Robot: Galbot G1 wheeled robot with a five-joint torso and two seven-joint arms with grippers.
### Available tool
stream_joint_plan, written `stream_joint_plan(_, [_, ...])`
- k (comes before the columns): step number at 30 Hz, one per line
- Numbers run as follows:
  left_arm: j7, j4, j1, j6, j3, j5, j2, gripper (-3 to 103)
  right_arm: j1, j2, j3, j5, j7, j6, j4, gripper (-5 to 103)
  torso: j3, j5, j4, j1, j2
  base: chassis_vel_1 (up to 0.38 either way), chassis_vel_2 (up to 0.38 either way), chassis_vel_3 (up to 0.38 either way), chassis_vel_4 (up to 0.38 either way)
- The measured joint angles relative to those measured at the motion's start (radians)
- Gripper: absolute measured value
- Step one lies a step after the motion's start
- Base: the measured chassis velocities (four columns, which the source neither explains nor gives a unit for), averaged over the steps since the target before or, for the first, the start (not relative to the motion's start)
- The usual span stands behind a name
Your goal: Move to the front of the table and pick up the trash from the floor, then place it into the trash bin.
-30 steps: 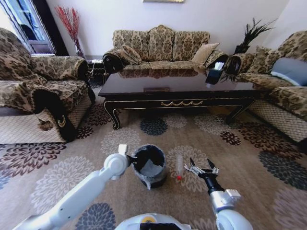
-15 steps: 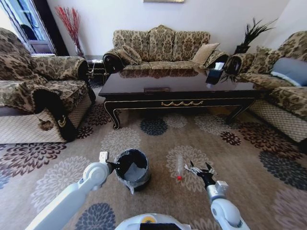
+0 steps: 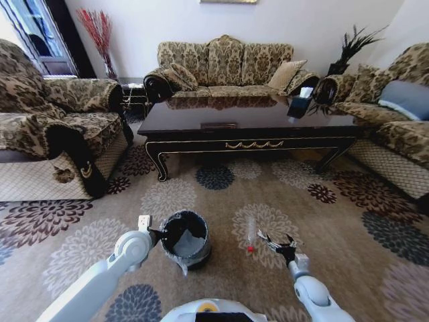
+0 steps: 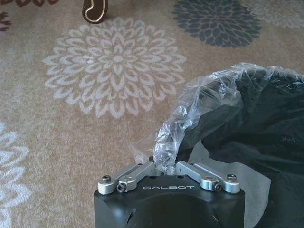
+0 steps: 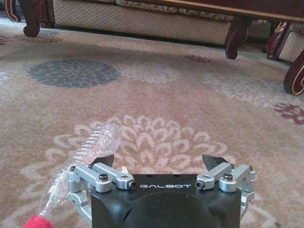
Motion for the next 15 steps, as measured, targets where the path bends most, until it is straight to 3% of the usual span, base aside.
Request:
stream_joint_plan(5, [-0.004, -0.013, 0.005, 0.000, -0.003, -0.012, 0.017, 2, 0.110, 0.006, -0.074, 0.023, -0.023, 0.019, -0.152, 100, 0.000, 0.0000, 0.0001, 0.000, 0.000, 0.000, 0.000, 0.000, 0.000])
stream_joint_plan(15, [-0.015, -0.024, 0.005, 0.000, -0.004, -0.033, 0.042, 2, 0.193, 0.022, -0.122, 0.015, -0.057, 0.045, -0.284, 103, 0.000, -0.0001, 0.0001, 0.000, 0.000, 0.000, 0.000, 0.000, 0.000])
